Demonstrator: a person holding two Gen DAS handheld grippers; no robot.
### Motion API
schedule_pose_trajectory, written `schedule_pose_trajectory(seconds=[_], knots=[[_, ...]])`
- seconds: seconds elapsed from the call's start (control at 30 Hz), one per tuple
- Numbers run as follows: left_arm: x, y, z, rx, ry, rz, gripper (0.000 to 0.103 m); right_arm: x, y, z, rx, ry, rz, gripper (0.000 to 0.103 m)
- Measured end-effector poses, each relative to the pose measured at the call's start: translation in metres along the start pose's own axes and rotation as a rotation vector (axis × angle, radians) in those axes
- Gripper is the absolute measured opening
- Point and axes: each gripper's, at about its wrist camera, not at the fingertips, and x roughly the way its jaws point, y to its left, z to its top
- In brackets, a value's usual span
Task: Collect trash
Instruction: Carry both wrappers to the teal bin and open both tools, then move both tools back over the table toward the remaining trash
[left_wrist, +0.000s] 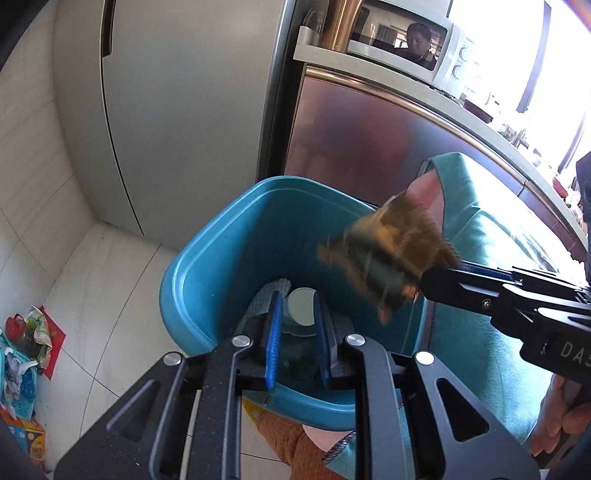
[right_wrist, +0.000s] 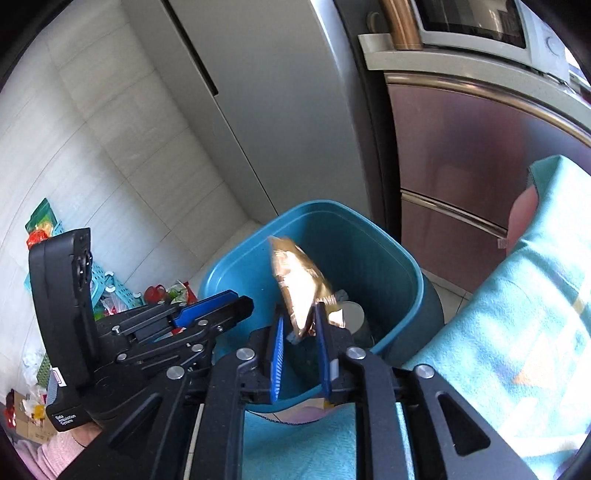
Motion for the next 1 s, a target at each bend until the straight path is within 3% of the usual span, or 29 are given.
schedule_pose_trajectory(seconds=[0.27,0.4,0.53,0.67,1.0], knots=[[-0.019,-0.003,-0.005,0.003,-0.05,-0.02,0.018,-0.012,-0.01,-0.002,0.013,-0.024,0.023,0.024],[-0.041,-0.02,-0.002,0.037,-0.108,-0.056,0.029,-0.044,-0.008,-0.011,-0.013,-0.085,0.04,0.033],[-0.064,-0.051,-0.002,0.099,-0.166,-0.146,0.036,-0.09,-0.012,-0.028,-0.04,-0.155,0.018,0.046],[-0.079,-0.094,-0.011,0.187,-0.185,-0.255,0.042,-0.138,-0.026,-0.051,-0.03,-0.221,-0.033,0.048],[-0.081,-0.236,-0.057,0.453,-0.076,-0.543,0.045,-0.254,-0.095,-0.128,0.19,-0.374,-0.267,0.048]])
